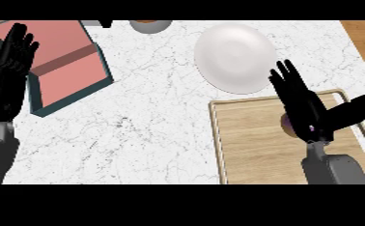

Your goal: Pick the can from the tray and place it in the plate

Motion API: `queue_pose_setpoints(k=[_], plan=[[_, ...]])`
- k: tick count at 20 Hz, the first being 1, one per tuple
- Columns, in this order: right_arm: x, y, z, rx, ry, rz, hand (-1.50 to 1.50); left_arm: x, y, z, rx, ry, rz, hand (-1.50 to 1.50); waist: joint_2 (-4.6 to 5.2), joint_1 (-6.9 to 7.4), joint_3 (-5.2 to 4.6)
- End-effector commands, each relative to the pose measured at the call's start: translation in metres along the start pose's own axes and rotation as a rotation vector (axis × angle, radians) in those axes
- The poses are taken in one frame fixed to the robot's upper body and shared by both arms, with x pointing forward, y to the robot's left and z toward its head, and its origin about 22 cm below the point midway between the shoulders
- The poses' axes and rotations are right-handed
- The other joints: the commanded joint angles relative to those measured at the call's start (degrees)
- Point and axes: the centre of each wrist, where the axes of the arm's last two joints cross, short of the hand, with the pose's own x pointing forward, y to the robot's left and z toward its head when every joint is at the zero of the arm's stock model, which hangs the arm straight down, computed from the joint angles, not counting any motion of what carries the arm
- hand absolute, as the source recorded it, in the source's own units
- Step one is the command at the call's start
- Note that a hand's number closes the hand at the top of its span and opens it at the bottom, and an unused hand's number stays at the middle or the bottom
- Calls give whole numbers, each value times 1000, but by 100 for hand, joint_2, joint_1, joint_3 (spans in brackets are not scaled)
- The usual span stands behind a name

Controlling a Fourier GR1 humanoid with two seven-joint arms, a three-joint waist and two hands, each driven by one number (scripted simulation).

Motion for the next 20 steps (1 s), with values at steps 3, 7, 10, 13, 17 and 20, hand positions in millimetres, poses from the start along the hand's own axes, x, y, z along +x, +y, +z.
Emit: queue_pose_setpoints(k=[3,7,10,13,17,20], plan=[[29,63,-4,543,-110,157,150,4,-14,-4,-86,-36,3,0,-94,69,-26],[106,67,-12,648,-307,773,150,-2,-27,0,-160,5,15,0,-464,-17,-245],[79,79,9,767,-290,1000,150,-2,-33,2,-187,15,45,0,-185,-112,-44],[-9,73,49,663,-300,677,-150,-1,-39,10,-200,1,63,0,-85,-66,-13],[-4,37,55,625,-379,501,-150,4,-33,12,-200,0,64,0,-83,-44,-18],[22,43,55,584,-451,482,-150,1,-29,24,-206,3,53,0,-88,-8,-23]])
